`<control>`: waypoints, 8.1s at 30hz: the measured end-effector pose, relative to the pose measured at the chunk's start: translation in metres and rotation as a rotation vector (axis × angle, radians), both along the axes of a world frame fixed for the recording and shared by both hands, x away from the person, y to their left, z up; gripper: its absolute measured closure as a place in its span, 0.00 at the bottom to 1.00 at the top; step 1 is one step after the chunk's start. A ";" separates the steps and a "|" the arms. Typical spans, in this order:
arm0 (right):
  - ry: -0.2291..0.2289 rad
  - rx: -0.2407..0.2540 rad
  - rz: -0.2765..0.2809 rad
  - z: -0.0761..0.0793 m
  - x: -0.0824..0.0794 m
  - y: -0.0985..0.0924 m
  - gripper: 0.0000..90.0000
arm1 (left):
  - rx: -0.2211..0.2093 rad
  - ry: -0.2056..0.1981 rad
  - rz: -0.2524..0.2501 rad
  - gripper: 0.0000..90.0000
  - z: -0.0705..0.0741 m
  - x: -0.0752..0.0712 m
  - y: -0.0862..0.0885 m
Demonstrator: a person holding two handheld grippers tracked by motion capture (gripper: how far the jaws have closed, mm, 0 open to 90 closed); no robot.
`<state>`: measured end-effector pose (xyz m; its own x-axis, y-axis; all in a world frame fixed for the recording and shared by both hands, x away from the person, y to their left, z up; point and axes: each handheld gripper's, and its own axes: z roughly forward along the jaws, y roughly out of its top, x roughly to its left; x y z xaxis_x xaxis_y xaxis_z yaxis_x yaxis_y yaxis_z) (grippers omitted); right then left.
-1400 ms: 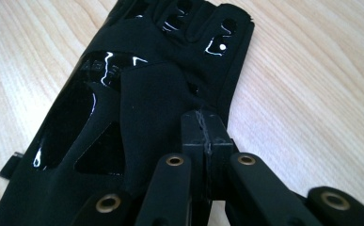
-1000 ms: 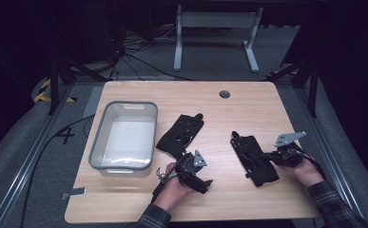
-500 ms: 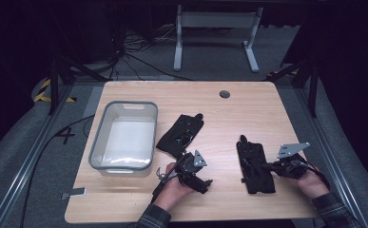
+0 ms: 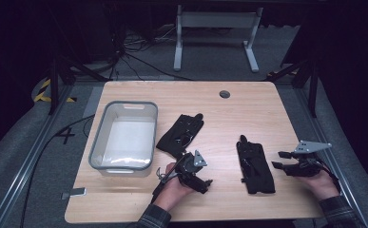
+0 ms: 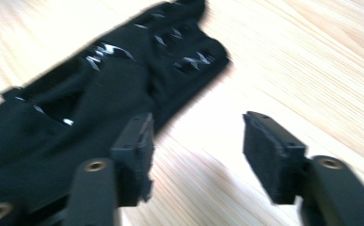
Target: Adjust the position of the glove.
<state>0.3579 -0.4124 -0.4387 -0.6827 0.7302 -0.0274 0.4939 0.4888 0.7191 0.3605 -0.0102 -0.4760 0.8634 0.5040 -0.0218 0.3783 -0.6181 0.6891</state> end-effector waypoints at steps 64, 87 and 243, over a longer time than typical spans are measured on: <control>-0.006 0.010 -0.122 -0.028 -0.008 -0.022 0.10 | 0.124 0.046 0.336 1.00 0.029 0.115 0.002; -0.004 0.009 -0.113 -0.028 -0.008 -0.022 0.10 | 0.047 0.118 0.127 1.00 0.027 0.084 -0.034; 0.033 -0.003 0.167 -0.016 -0.001 0.035 1.00 | 0.006 0.139 0.081 0.96 0.022 0.019 -0.035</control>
<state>0.3569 -0.3779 -0.4552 -0.7954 0.6061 -0.0051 0.4286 0.5684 0.7023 0.3797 -0.0451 -0.4544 0.8087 0.5724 -0.1356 0.5188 -0.5854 0.6230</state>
